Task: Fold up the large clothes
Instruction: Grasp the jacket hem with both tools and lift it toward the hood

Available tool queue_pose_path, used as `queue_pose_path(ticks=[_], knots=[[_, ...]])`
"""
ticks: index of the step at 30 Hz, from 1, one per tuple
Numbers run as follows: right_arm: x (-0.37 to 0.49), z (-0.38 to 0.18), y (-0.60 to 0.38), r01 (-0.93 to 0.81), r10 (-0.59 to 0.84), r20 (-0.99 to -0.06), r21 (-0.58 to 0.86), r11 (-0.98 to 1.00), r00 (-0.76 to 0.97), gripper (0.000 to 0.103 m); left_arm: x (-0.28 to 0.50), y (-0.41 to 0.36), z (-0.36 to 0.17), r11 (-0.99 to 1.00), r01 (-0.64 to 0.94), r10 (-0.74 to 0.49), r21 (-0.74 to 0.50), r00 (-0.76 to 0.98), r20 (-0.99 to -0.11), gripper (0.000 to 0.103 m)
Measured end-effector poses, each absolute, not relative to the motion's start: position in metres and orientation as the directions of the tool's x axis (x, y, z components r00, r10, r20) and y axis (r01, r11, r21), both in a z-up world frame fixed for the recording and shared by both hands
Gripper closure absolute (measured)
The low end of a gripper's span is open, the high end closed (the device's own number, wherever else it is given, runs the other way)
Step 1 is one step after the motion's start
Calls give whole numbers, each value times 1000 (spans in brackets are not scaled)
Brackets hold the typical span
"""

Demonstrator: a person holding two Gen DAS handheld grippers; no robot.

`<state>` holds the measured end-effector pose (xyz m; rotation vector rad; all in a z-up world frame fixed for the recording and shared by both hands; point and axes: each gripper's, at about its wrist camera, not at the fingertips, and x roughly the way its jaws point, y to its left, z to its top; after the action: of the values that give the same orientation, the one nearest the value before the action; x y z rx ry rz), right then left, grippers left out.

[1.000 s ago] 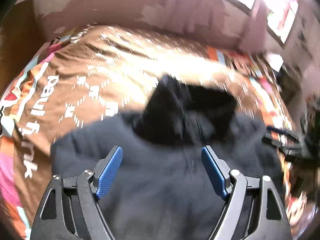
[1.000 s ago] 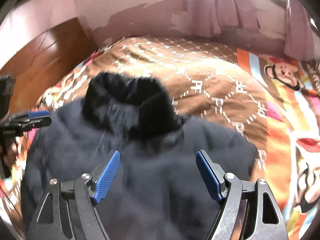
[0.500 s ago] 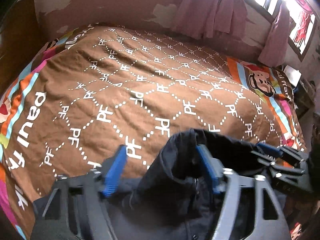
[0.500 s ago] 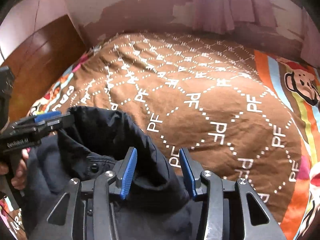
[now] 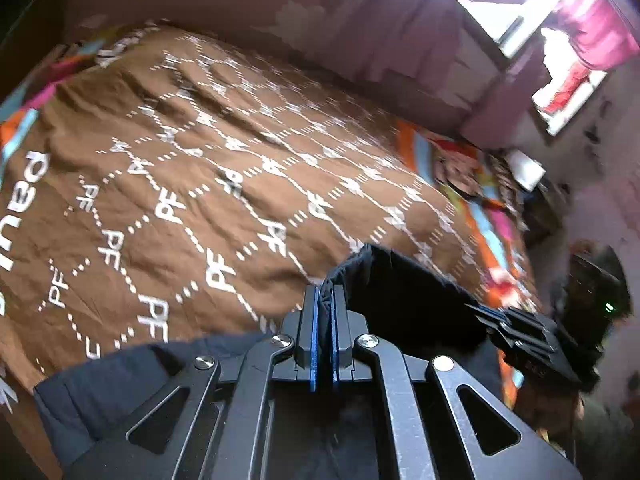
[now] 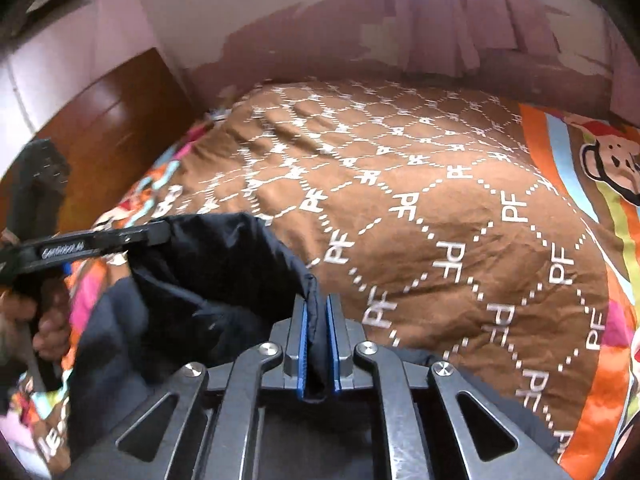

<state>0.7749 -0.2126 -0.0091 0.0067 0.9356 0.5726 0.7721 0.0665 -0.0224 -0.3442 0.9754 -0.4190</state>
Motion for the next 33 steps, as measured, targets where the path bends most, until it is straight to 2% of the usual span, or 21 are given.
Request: queue_pose_path(ticks=[3,6,13,20,23,25,27,29,31,33], knots=[[755,-11,-214,-511,457,-787,215,832,414,95,758,61,-21,867,264,-497,-422,405,-767,101],[741,-27,-217,-530,422,-830,187,827,365,96,745,52,-33,882,310,-449,-355,321,-834,101],[734,-74,-213,-523,345,-908,181,833,235,97,729,23,-85,911,379,-241,-160,177,-954,101],[743,-107,-195,-526,272,-947,147,838,169,96,741,-4,-124,915,403,-75,-2,165,-983,101],[741,-109,-197,-523,281,-943,152,839,177,96,733,-4,-126,908,418,-81,9,198,-977,101],[736,-102,-204,-524,326,-927,188,831,184,95,726,6,-119,912,408,-137,-32,231,-963,100],[731,-93,-217,-526,380,-906,235,818,187,90,718,16,-111,914,400,-187,-70,263,-947,100],[726,-82,-226,-525,423,-886,273,806,188,68,713,23,-103,922,379,-197,-83,273,-942,97],[722,-69,-233,-531,449,-870,288,797,203,55,709,28,-91,935,341,-198,-93,285,-938,96],[722,-55,-235,-539,449,-865,273,797,225,52,705,28,-76,941,325,-204,-96,316,-927,94]])
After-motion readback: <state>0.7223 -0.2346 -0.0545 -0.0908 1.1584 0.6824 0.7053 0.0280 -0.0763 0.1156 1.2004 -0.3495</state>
